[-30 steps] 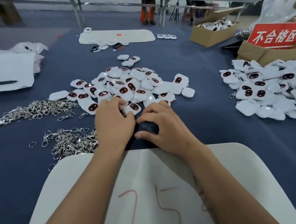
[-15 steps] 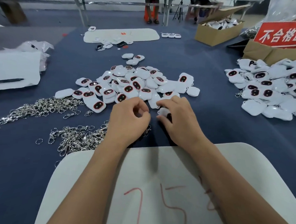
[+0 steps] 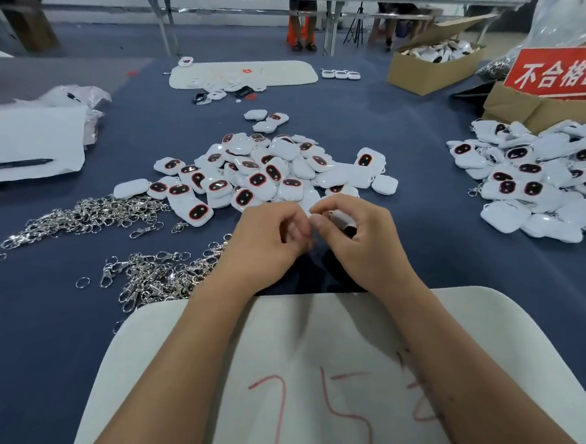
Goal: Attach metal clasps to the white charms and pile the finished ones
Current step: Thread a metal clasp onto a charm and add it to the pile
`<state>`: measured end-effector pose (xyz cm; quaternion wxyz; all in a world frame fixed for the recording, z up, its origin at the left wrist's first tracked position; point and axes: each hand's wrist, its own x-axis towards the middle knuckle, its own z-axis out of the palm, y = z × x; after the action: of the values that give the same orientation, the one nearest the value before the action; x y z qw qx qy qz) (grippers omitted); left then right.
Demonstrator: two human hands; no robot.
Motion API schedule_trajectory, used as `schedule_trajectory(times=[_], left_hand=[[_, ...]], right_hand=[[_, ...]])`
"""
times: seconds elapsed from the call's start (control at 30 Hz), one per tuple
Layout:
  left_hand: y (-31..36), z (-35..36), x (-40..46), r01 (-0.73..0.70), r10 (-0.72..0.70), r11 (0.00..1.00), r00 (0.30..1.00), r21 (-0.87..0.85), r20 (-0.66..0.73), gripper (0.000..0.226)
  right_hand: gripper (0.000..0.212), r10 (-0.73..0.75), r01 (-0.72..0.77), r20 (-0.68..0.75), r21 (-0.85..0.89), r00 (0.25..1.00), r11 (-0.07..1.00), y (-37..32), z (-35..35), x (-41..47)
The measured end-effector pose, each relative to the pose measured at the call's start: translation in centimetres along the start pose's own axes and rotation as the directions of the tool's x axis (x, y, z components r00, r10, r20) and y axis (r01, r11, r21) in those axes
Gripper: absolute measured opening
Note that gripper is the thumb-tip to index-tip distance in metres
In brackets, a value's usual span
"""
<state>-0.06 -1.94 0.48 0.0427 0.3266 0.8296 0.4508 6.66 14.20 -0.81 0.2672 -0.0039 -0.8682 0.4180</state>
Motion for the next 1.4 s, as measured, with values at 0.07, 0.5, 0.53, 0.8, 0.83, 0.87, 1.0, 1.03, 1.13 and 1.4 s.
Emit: schedule_trajectory(times=[0.07, 0.5, 0.53, 0.8, 0.83, 0.87, 1.0, 1.03, 1.13, 1.4], left_hand=[[0.6, 1.1, 0.2, 0.08, -0.118, 0.975, 0.976, -0.205, -0.185, 0.011], [1.6, 3.4, 0.3, 0.06, -0.428, 0.53, 0.88, -0.846, -0.206, 0.017], [1.5, 3.4, 0.4, 0.059, -0.435, 0.531, 0.875, -0.845, -0.212, 0.017], [0.8, 3.3, 0.7, 0.049, -0.492, 0.458, 0.846, -0.888, -0.207, 0.014], [0.8, 3.2, 0.7, 0.049, -0.496, 0.452, 0.844, -0.891, -0.205, 0.014], [0.7, 3.3, 0.7, 0.05, -0.498, 0.443, 0.844, -0.895, -0.2, 0.014], [0.7, 3.3, 0.8, 0.06, -0.484, 0.438, 0.857, -0.897, -0.18, 0.016], [0.6, 3.3, 0.8, 0.066, -0.473, 0.457, 0.862, -0.887, -0.18, 0.017], [0.6, 3.2, 0.7, 0.077, -0.442, 0.518, 0.877, -0.852, -0.19, 0.021], [0.8, 2.9, 0.5, 0.088, -0.395, 0.593, 0.898, -0.8, -0.194, 0.023]], right_hand=[[0.005, 0.022, -0.025, 0.045, 0.064, 0.999, 0.998, 0.1, -0.1, 0.1], [0.016, 0.108, -0.12, 0.053, 0.353, 0.993, 0.928, 0.9, -0.9, 0.2], [0.013, 0.114, -0.123, 0.048, 0.371, 0.992, 0.92, 0.9, -1.0, 0.3], [0.022, 0.095, -0.123, 0.098, 0.331, 0.991, 0.935, 1.1, -1.0, 0.1], [0.019, 0.105, -0.125, 0.079, 0.335, 0.991, 0.934, 1.2, -1.0, 0.2], [0.015, 0.115, -0.129, 0.06, 0.346, 0.992, 0.929, 1.3, -1.0, 0.2], [0.008, 0.138, -0.141, 0.035, 0.385, 0.99, 0.912, 1.4, -1.0, 0.3], [0.006, 0.139, -0.145, 0.044, 0.389, 0.989, 0.91, 1.4, -1.0, 0.3], [0.007, 0.144, -0.145, 0.032, 0.384, 0.989, 0.912, 1.3, -0.9, 0.3], [0.011, 0.159, -0.157, 0.028, 0.396, 0.987, 0.905, 1.3, -0.9, 0.2]])
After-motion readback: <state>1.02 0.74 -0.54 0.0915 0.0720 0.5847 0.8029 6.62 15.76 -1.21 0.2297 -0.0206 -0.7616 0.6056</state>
